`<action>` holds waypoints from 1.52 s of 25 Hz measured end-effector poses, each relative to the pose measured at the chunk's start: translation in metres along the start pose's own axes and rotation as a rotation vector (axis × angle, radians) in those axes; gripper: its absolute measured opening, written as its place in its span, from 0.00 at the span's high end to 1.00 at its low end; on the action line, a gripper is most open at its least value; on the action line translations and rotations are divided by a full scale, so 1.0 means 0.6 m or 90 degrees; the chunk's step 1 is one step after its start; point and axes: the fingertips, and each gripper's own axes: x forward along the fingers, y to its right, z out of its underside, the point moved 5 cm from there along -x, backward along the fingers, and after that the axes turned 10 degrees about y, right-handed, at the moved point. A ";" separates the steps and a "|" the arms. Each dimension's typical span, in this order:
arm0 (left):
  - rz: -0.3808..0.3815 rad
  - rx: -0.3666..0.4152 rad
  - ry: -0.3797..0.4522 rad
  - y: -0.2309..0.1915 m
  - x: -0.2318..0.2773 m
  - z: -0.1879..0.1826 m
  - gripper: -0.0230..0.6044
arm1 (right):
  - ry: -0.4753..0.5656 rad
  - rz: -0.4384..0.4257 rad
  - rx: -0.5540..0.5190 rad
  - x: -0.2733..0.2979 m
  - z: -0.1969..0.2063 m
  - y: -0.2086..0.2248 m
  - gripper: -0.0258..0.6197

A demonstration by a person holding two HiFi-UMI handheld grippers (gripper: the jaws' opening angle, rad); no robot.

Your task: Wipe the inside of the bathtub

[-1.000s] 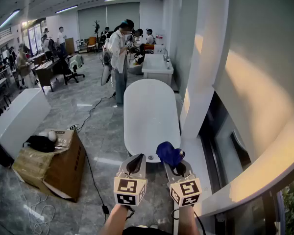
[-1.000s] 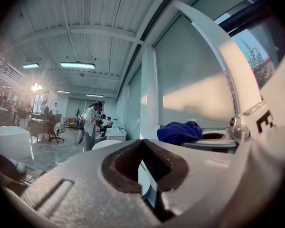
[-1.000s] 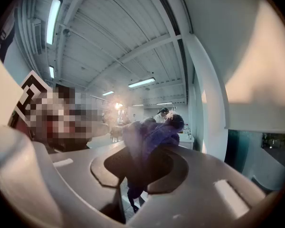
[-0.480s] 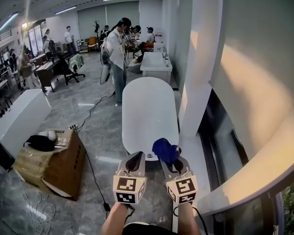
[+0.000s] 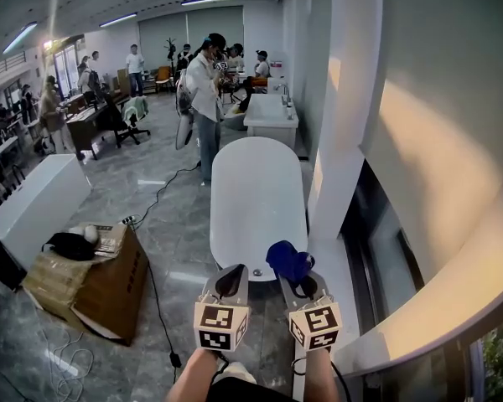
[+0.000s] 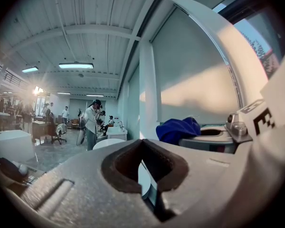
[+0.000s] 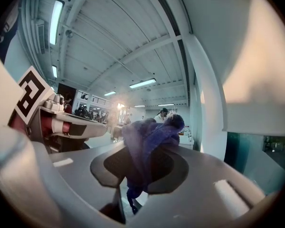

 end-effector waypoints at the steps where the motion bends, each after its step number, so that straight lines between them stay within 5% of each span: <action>1: -0.002 0.001 0.001 -0.002 0.003 0.000 0.96 | 0.009 -0.005 0.001 0.003 -0.003 0.001 0.82; 8: 0.005 0.011 0.029 -0.036 0.061 -0.009 0.96 | -0.004 -0.020 -0.117 0.063 -0.007 0.014 0.82; 15: 0.018 -0.003 0.032 -0.111 0.150 0.031 0.96 | 0.008 0.007 -0.132 0.155 0.019 0.056 0.82; 23: 0.024 -0.013 -0.002 -0.246 0.300 0.075 0.96 | -0.039 0.048 -0.082 0.321 0.108 0.108 0.82; 38: -0.006 0.008 -0.066 -0.599 0.562 0.099 0.96 | -0.045 -0.013 -0.011 0.795 0.185 0.112 0.82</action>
